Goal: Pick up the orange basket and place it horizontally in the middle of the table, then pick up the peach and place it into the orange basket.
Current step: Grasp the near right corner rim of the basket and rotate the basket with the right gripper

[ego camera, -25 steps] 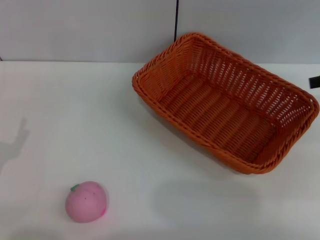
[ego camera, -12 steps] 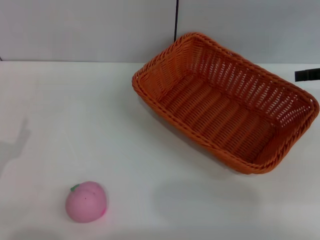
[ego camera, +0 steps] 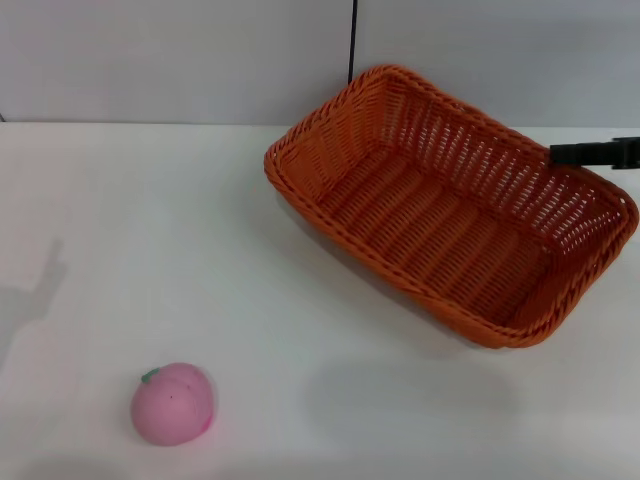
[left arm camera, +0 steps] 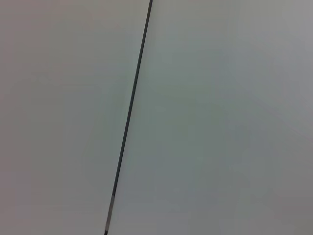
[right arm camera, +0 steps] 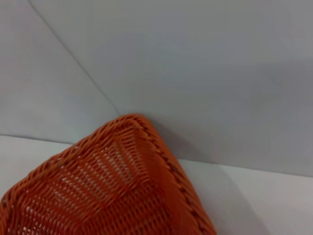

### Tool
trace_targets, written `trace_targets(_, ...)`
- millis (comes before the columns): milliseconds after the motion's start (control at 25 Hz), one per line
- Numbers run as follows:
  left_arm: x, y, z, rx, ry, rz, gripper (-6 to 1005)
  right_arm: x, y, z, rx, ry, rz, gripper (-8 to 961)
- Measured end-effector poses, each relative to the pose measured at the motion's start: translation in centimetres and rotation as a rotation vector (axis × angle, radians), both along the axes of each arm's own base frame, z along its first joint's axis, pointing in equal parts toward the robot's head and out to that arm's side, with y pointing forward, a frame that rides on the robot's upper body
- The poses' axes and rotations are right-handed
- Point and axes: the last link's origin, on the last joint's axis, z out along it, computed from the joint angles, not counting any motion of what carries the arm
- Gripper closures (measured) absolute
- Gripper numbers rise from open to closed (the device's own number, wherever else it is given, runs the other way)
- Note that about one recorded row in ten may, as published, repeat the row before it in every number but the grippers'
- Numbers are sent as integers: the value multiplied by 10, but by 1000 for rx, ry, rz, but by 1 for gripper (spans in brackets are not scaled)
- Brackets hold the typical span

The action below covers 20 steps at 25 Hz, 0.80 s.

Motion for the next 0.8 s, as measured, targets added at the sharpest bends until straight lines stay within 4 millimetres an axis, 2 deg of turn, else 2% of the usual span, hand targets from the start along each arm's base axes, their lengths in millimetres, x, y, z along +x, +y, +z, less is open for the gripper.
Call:
trace_targets(120,1,0,0,2,-1,-3,139,-1,2,-10,-19,-31,9,354)
trace_targets(680,1,0,0,2,-3,-4,140,-5,4,-22,-53,-73,56,384)
trace_targets(800,0,-1,0,2,-3,-2,140,-6,4,-23,-55,-74,64,506)
